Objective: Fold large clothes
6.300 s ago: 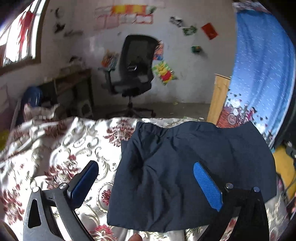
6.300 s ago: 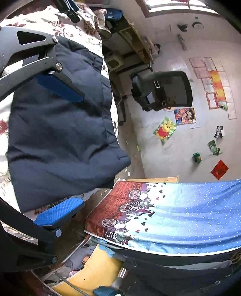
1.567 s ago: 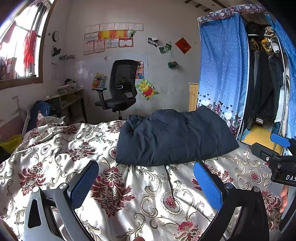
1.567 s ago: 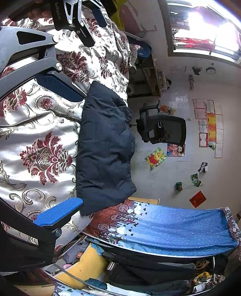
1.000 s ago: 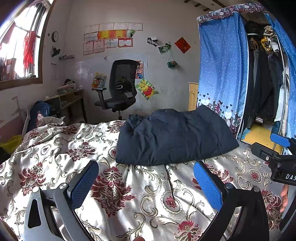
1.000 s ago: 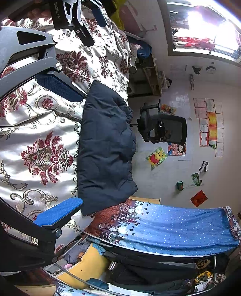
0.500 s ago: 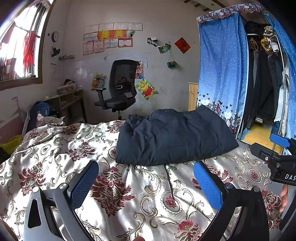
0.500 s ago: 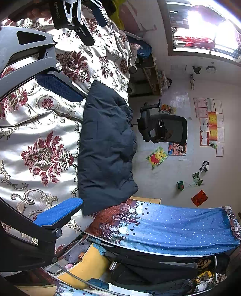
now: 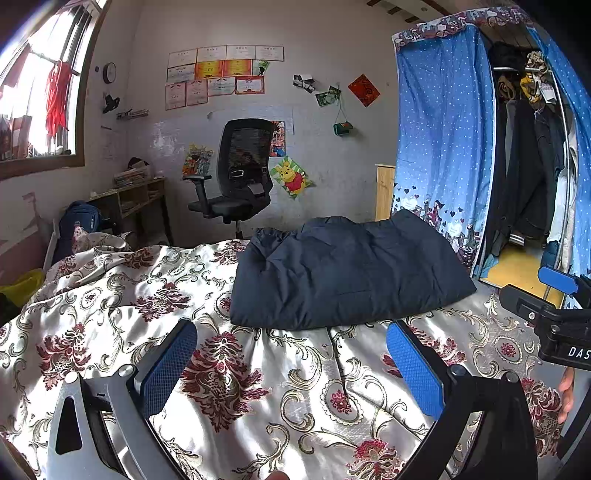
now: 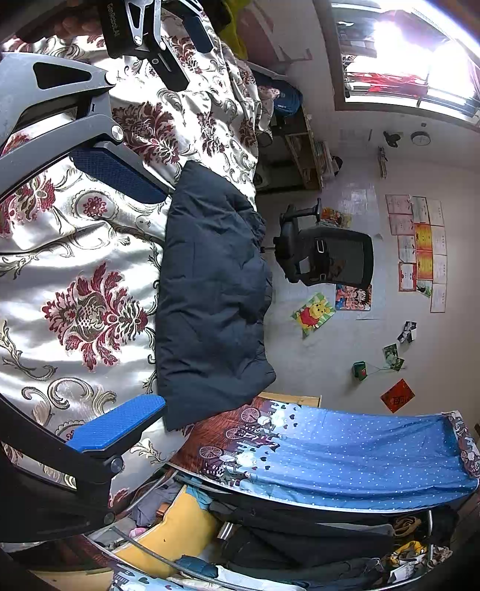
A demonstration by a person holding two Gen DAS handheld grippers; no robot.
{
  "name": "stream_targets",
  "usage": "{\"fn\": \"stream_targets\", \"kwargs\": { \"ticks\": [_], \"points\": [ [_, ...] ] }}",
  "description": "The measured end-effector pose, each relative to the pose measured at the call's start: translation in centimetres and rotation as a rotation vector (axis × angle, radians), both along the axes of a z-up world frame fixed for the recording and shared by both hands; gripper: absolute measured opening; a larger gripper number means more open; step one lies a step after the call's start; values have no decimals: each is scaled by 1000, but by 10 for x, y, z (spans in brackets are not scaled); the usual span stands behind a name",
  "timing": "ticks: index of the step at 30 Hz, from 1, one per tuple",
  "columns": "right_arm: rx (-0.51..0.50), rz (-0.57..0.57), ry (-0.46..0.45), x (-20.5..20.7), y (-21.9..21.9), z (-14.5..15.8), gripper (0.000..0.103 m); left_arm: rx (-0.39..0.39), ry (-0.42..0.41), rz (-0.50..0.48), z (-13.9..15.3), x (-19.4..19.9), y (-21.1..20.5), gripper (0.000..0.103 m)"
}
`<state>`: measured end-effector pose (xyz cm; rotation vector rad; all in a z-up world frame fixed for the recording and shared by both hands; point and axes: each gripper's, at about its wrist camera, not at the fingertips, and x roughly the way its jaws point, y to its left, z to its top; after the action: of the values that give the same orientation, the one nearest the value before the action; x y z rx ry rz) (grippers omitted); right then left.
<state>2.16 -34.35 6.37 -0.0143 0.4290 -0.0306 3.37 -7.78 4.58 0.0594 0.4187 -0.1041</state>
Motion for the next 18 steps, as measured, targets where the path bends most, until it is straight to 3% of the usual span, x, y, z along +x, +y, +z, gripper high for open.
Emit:
{"fn": "stream_targets", "kwargs": {
  "ticks": [18],
  "points": [
    [5,-6,4,-2,3,-2,102,-2,3,0,0,0,-1,103]
  ]
}}
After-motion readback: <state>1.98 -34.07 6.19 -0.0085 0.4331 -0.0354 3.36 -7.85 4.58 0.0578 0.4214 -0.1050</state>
